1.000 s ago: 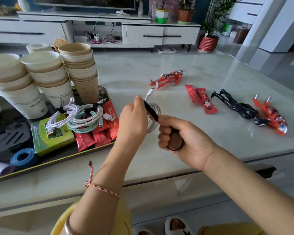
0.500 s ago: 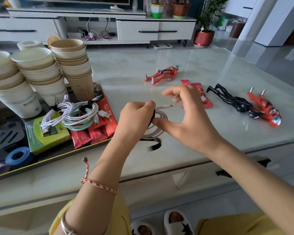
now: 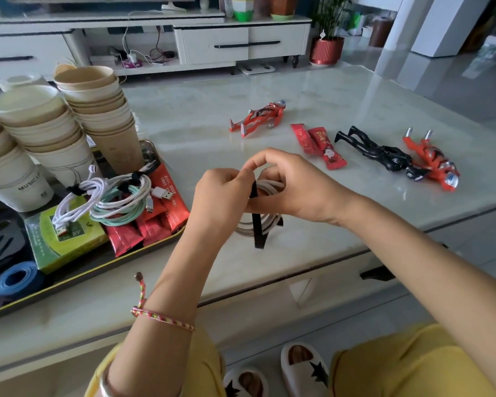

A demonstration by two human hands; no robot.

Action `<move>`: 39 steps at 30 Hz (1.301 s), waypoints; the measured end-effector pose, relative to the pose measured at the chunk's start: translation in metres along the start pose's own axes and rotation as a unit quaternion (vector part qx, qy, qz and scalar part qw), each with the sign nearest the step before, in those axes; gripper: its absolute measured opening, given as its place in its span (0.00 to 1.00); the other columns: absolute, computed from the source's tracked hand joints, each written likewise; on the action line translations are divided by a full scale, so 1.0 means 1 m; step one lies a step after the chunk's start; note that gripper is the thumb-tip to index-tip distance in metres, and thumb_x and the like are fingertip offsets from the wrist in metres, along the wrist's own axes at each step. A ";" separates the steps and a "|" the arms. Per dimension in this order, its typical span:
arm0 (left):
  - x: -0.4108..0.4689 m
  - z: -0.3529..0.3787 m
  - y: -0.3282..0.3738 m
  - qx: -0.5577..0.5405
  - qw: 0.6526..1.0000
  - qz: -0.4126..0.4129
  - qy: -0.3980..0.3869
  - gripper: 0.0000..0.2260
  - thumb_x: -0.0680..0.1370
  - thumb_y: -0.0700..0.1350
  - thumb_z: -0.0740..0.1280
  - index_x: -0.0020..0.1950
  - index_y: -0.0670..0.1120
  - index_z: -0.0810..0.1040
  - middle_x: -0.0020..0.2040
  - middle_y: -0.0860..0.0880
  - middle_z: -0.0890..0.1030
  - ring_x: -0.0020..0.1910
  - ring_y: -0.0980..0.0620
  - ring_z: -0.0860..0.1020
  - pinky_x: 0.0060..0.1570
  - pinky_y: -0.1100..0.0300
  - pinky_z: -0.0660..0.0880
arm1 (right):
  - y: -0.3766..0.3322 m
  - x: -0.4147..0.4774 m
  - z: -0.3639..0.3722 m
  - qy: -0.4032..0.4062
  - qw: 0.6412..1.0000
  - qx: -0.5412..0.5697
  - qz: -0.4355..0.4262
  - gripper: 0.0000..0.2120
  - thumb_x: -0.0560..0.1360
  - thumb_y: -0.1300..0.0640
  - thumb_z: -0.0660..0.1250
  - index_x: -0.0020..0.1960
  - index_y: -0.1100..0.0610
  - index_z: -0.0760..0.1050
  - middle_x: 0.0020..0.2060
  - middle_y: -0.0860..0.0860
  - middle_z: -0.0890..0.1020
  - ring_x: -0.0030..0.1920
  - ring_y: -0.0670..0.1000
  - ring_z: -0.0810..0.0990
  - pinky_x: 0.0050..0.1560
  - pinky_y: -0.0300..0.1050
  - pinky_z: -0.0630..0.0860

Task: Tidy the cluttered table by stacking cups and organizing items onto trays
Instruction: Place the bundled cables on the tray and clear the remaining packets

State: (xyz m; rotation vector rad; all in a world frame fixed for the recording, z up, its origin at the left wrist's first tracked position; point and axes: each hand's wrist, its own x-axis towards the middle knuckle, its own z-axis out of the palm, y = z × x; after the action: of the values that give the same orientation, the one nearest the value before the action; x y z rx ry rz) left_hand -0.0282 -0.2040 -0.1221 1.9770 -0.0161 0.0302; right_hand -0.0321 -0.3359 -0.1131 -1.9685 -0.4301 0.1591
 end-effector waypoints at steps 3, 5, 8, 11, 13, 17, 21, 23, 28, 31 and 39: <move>0.002 0.001 -0.001 0.005 1.000 0.000 0.004 0.07 0.76 0.46 0.62 0.42 0.44 0.74 0.29 0.52 0.71 0.28 0.55 0.69 0.27 0.61 0.63 | 0.002 0.003 -0.001 -0.001 1.000 -0.011 0.012 0.20 0.66 0.60 0.76 0.50 0.52 0.68 0.34 0.50 0.79 0.31 0.43 0.74 0.35 0.34 0.71; 0.002 0.002 -0.002 0.008 1.000 -0.001 0.011 0.07 0.75 0.48 0.62 0.46 0.44 0.74 0.33 0.52 0.73 0.31 0.57 0.71 0.28 0.61 0.64 | 0.004 0.005 0.000 -0.001 1.000 -0.009 0.020 0.19 0.65 0.61 0.76 0.47 0.52 0.68 0.33 0.49 0.79 0.30 0.42 0.74 0.33 0.34 0.71; 0.002 0.001 -0.002 0.018 1.000 0.006 0.024 0.09 0.75 0.50 0.64 0.44 0.44 0.74 0.33 0.52 0.74 0.31 0.58 0.72 0.27 0.63 0.65 | 0.008 0.008 -0.001 -0.012 0.999 0.028 0.036 0.16 0.66 0.64 0.75 0.46 0.54 0.69 0.30 0.47 0.80 0.29 0.44 0.76 0.34 0.35 0.74; 0.000 0.001 -0.002 0.022 0.999 0.024 0.028 0.07 0.75 0.46 0.63 0.40 0.44 0.73 0.33 0.49 0.78 0.28 0.58 0.75 0.22 0.71 0.65 | 0.011 0.009 -0.005 -0.037 0.994 0.075 0.069 0.13 0.68 0.66 0.72 0.49 0.56 0.72 0.30 0.47 0.82 0.32 0.46 0.80 0.37 0.36 0.76; -0.001 0.002 -0.001 0.028 0.998 0.044 0.026 0.07 0.76 0.45 0.62 0.39 0.44 0.72 0.33 0.48 0.79 0.25 0.60 0.75 0.20 0.73 0.64 | 0.014 0.009 -0.007 -0.067 0.987 0.108 0.095 0.11 0.71 0.64 0.70 0.52 0.59 0.72 0.32 0.48 0.83 0.34 0.46 0.82 0.39 0.36 0.77; -0.001 0.005 -0.002 0.043 0.996 0.073 0.026 0.08 0.77 0.48 0.63 0.39 0.47 0.71 0.35 0.51 0.78 0.30 0.59 0.76 0.26 0.72 0.68 | 0.016 0.010 -0.010 -0.123 0.970 0.148 0.150 0.12 0.73 0.67 0.64 0.57 0.63 0.75 0.36 0.49 0.83 0.36 0.46 0.80 0.43 0.37 0.76; -0.003 0.003 -0.002 0.035 0.993 0.107 0.019 0.04 0.77 0.48 0.63 0.44 0.49 0.74 0.33 0.52 0.78 0.29 0.60 0.78 0.29 0.71 0.72 | 0.016 0.011 -0.013 -0.125 0.940 0.248 0.199 0.16 0.67 0.69 0.55 0.46 0.59 0.79 0.36 0.50 0.83 0.39 0.48 0.79 0.46 0.41 0.72; -0.003 0.001 -0.002 0.053 0.989 0.134 0.033 0.06 0.77 0.47 0.63 0.42 0.48 0.75 0.32 0.52 0.77 0.32 0.53 0.78 0.33 0.66 0.73 | 0.016 0.011 -0.014 -0.106 0.915 0.320 0.219 0.16 0.61 0.65 0.55 0.41 0.59 0.79 0.35 0.52 0.82 0.38 0.50 0.78 0.45 0.42 0.70; -0.010 0.001 0.001 0.137 0.965 0.220 0.049 0.11 0.79 0.48 0.61 0.39 0.44 0.71 0.28 0.54 0.74 0.33 0.45 0.75 0.38 0.58 0.64 | 0.022 0.013 -0.014 -0.081 0.870 0.418 0.250 0.16 0.66 0.57 0.54 0.35 0.59 0.80 0.33 0.53 0.80 0.33 0.52 0.77 0.39 0.43 0.65; -0.013 0.002 0.004 0.134 0.955 0.263 0.042 0.10 0.79 0.47 0.61 0.41 0.43 0.72 0.29 0.48 0.77 0.33 0.41 0.74 0.40 0.58 0.62 | 0.023 0.014 -0.011 -0.053 0.859 0.435 0.265 0.10 0.68 0.55 0.62 0.39 0.59 0.79 0.34 0.51 0.79 0.33 0.50 0.77 0.38 0.41 0.67; -0.010 0.004 -0.001 0.094 0.960 0.263 0.036 0.10 0.79 0.47 0.62 0.40 0.45 0.69 0.28 0.53 0.72 0.25 0.54 0.71 0.28 0.64 0.62 | 0.019 0.021 -0.002 0.018 0.862 0.422 0.281 0.06 0.63 0.61 0.67 0.39 0.60 0.77 0.37 0.52 0.77 0.39 0.49 0.76 0.47 0.40 0.71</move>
State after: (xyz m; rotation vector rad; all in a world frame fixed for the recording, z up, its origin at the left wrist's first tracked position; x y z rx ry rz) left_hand -0.0381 -0.2071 -0.1252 2.1078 -0.5085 0.4637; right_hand -0.0077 -0.3364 -0.1273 -1.1589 0.2465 0.5779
